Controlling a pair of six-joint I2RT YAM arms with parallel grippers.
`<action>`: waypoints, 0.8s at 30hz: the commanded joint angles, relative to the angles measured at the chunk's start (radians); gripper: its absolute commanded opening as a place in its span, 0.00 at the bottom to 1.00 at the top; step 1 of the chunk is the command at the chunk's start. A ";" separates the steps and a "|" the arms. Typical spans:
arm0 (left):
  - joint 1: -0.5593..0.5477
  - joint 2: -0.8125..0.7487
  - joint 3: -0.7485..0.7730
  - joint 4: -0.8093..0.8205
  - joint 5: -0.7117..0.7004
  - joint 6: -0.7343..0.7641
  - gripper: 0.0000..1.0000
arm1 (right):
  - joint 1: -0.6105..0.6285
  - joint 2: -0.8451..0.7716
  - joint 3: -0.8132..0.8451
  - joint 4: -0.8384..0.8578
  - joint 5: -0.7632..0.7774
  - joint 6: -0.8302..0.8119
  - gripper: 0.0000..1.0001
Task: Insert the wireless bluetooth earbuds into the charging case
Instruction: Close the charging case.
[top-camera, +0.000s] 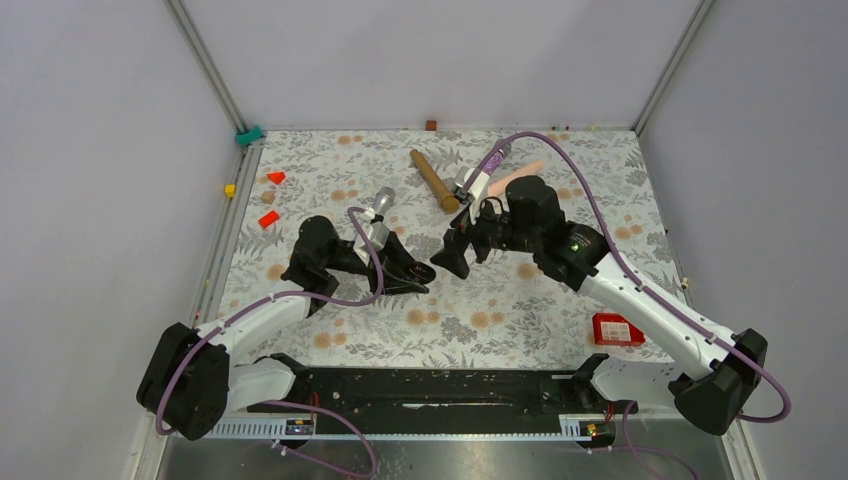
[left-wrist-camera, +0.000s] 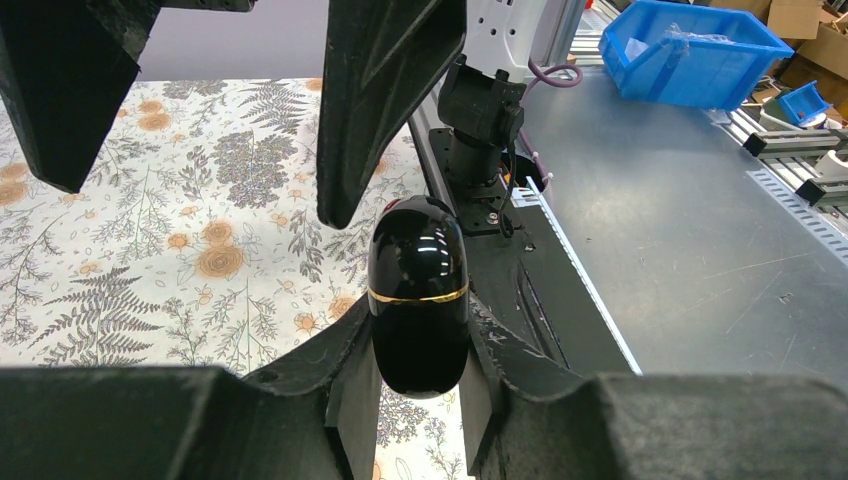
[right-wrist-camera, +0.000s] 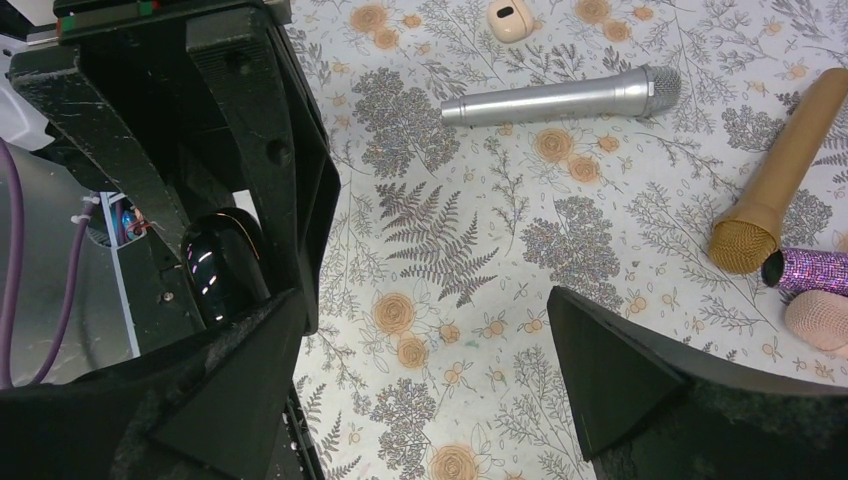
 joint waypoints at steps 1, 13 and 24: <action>-0.005 -0.006 0.018 0.032 0.008 0.022 0.00 | -0.004 -0.005 -0.003 0.040 -0.036 0.006 0.99; -0.006 -0.002 0.024 0.025 0.001 0.016 0.00 | -0.005 -0.035 -0.004 0.041 -0.052 -0.007 0.99; -0.012 0.010 0.029 0.026 0.006 0.010 0.00 | -0.063 -0.113 -0.042 0.069 -0.428 -0.028 0.92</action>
